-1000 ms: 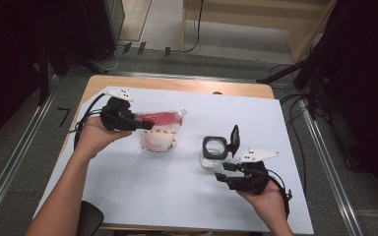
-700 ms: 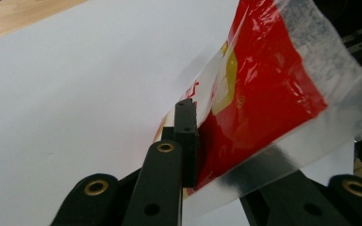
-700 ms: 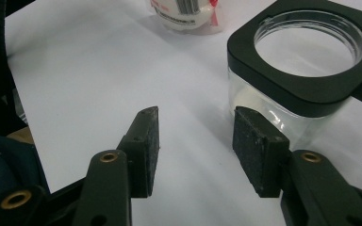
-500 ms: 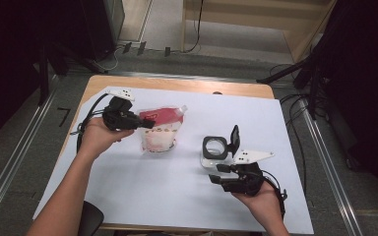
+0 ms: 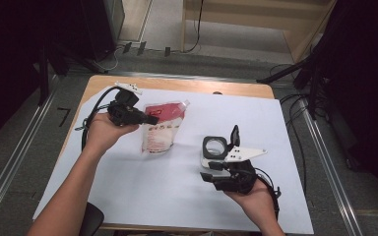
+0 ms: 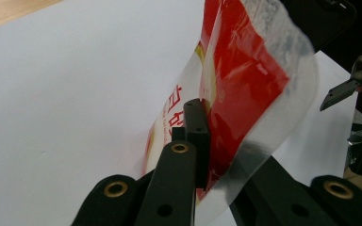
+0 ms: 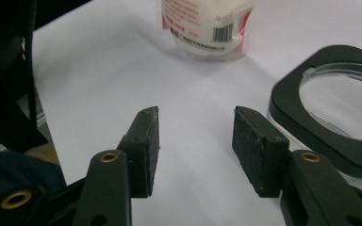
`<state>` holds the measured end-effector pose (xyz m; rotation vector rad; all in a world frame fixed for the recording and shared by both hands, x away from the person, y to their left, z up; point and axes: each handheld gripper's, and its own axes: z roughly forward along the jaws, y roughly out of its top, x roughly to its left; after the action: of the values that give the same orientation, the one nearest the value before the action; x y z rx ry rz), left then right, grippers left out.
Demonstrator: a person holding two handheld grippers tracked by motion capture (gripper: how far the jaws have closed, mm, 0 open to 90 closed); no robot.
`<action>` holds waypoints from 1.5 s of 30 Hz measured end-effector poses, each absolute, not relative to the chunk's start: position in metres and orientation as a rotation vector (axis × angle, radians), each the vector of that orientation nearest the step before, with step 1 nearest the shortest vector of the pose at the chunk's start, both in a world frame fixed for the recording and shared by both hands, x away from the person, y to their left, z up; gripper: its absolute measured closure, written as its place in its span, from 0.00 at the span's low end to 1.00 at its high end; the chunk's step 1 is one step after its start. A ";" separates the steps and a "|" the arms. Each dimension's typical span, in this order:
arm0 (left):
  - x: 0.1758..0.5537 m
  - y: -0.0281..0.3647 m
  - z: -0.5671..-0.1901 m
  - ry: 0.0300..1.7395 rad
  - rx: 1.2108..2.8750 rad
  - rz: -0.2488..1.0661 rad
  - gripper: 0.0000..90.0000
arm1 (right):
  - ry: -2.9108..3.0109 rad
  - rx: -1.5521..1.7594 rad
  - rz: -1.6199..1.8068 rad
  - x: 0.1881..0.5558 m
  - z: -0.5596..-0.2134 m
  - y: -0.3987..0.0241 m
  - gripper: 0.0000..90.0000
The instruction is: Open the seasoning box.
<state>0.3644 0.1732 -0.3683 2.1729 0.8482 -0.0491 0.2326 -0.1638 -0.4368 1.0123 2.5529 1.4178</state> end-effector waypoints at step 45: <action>0.319 0.174 -0.301 0.744 2.124 -0.130 1.00 | 2.519 1.015 1.411 0.278 -0.487 -0.042 0.56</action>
<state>0.3190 0.1743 -0.3007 2.1242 0.7438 -0.1303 0.2782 -0.0424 -0.4873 1.0145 2.5189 1.4115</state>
